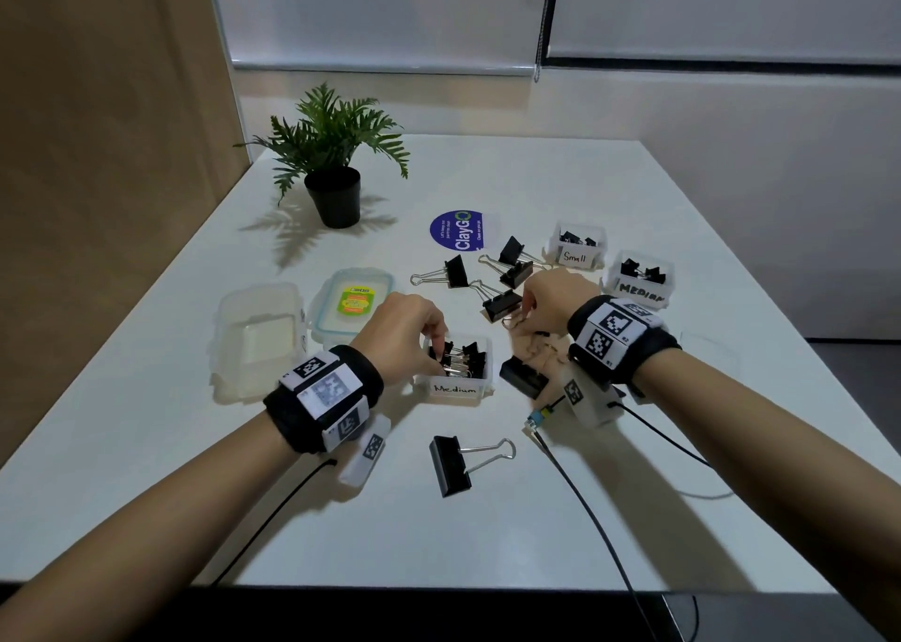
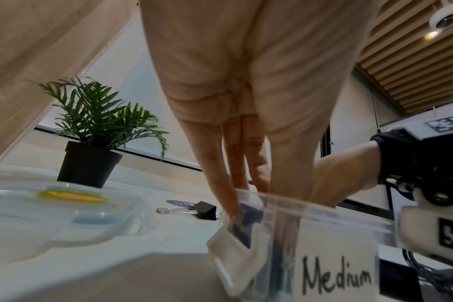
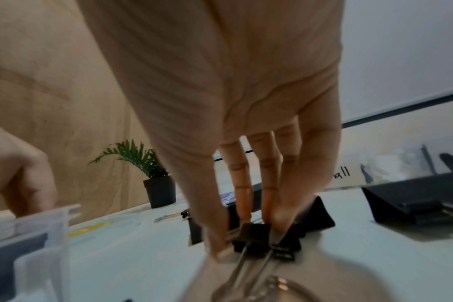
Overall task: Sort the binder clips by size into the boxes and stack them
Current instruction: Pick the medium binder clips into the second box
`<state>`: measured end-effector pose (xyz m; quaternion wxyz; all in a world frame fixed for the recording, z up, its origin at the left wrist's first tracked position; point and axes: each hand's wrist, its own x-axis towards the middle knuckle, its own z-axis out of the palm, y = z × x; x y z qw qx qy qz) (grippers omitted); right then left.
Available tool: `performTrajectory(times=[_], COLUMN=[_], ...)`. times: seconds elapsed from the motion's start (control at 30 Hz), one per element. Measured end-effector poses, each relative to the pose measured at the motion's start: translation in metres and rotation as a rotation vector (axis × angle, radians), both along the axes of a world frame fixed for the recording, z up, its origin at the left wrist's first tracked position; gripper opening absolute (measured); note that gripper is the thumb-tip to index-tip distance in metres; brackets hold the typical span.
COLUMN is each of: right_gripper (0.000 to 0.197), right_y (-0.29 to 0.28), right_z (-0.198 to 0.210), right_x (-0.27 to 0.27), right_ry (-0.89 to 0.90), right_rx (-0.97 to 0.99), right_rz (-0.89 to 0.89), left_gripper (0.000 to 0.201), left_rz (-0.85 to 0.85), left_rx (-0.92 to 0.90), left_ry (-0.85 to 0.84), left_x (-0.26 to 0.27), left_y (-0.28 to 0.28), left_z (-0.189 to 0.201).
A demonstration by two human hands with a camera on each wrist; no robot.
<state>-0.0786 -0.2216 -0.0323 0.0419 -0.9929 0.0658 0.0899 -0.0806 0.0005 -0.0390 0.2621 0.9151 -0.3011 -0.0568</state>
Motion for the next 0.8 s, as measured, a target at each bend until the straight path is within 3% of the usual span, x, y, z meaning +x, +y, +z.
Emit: performTrajectory(times=[0.23,0.57,0.73,0.8], right_gripper=[0.052,0.034,0.015,0.014], right_y=[-0.018,-0.022,-0.019,-0.014], right_z=[0.008,0.011,0.026,0.036], right_x=[-0.010,-0.013,-0.020,-0.028], right_ry=[0.091,0.106,-0.104,-0.260], right_rx=[0.190,0.208,0.064,0.157], right_rz=[-0.079,-0.101,-0.019,0.059], left_gripper=[0.014,0.015,0.020,0.021], left_rz=[-0.001,0.018,0.011,0.019], left_rx=[-0.010,-0.034,-0.099,-0.123], left_ry=[0.030,0.063,0.035,0.007], left_x=[0.001,0.002,0.000,-0.002], left_y=[0.001,-0.003,-0.002,-0.002], left_z=[0.002,0.003,0.000,-0.003])
